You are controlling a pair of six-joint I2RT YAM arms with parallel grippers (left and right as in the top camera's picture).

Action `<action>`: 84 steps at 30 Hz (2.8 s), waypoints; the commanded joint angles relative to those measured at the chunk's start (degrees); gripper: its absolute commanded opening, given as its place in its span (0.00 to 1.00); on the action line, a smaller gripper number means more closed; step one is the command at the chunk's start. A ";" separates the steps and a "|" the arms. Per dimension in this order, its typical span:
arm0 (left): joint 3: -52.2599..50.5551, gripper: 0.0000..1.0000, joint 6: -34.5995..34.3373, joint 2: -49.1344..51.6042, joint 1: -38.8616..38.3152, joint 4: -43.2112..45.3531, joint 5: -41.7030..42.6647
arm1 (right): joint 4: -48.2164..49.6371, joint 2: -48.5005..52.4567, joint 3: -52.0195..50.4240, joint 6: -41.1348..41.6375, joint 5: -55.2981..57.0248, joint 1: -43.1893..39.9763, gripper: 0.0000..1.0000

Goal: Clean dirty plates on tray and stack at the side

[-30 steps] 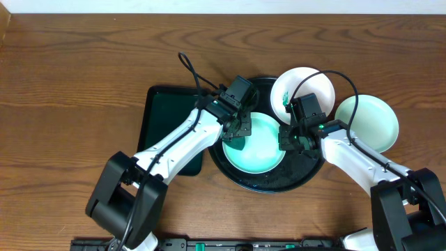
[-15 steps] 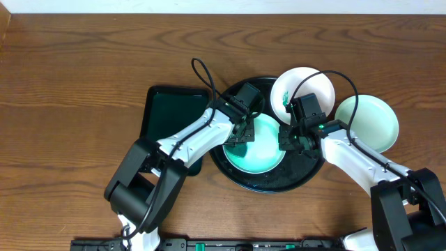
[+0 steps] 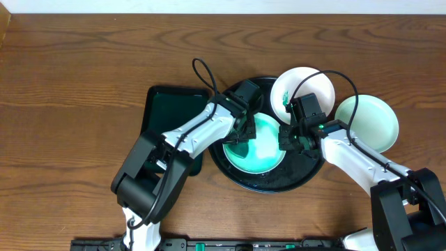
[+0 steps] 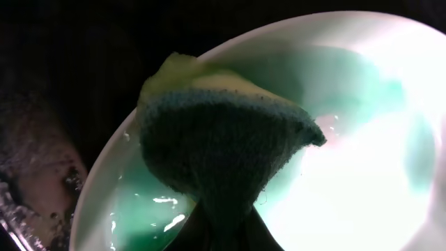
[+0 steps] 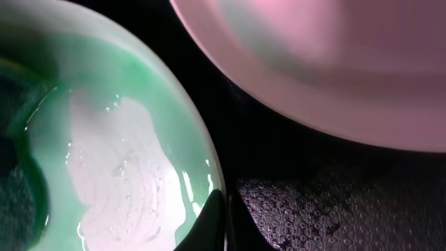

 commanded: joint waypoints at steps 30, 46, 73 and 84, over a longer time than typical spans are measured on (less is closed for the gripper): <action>-1.84 0.07 -0.28 -8.09 -2.10 6.99 8.76 | 0.13 -1.20 0.52 0.81 1.99 0.28 0.01; -2.99 0.08 -1.99 -4.20 -2.27 -0.72 -10.08 | 0.28 -1.20 0.52 0.79 1.79 0.28 0.01; -3.04 0.07 -2.47 2.03 -5.18 2.36 2.47 | 0.31 -1.20 0.52 0.79 1.77 0.28 0.01; -3.02 0.08 -2.49 2.01 -5.16 8.66 17.59 | 0.31 -1.20 0.52 0.79 1.77 0.28 0.01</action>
